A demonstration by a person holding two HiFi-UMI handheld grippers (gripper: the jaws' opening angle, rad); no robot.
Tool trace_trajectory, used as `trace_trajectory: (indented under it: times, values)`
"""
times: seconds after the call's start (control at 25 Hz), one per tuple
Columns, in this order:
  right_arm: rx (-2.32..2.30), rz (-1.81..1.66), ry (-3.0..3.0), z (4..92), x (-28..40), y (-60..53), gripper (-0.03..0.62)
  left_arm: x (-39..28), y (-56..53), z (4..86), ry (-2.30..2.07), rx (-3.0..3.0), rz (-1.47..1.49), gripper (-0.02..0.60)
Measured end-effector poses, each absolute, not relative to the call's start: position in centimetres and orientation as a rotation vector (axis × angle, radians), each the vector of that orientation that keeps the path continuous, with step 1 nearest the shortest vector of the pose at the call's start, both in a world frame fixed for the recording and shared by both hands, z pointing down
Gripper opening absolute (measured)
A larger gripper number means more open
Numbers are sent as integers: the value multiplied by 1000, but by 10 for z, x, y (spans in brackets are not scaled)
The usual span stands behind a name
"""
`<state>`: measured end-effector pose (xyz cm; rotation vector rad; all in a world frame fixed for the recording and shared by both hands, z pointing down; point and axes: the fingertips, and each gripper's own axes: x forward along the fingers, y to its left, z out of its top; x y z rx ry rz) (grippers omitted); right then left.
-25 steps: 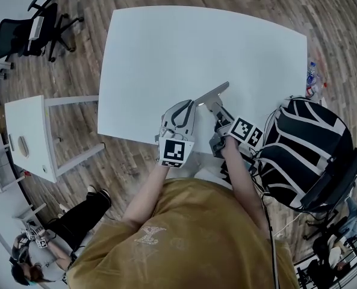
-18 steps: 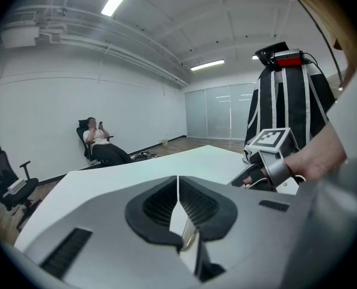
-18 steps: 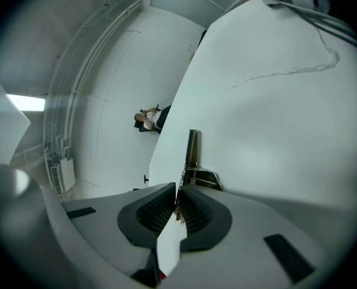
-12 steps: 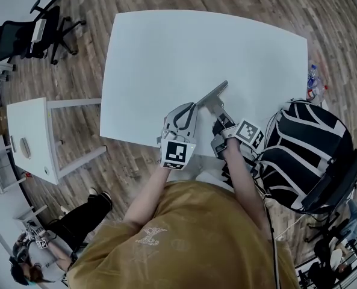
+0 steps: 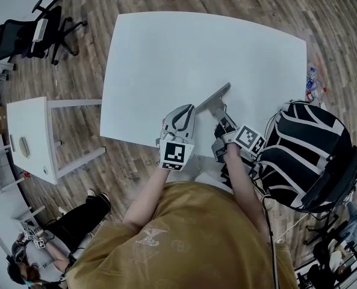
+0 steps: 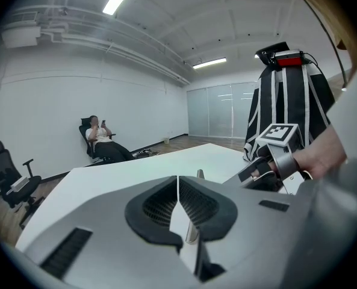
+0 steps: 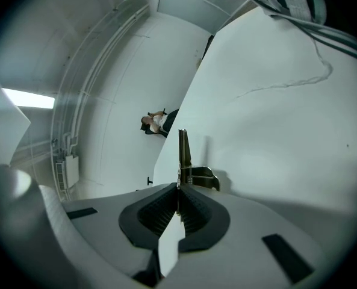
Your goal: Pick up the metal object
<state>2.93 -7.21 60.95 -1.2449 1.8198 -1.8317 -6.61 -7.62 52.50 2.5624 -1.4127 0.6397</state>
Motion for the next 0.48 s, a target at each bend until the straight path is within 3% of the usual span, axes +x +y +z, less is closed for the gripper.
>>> trace_trajectory:
  times: [0.48]
  values:
    - [-1277,-1665,1978,577,37,-67,9,-59,-68,515,-1407,2577,585,14]
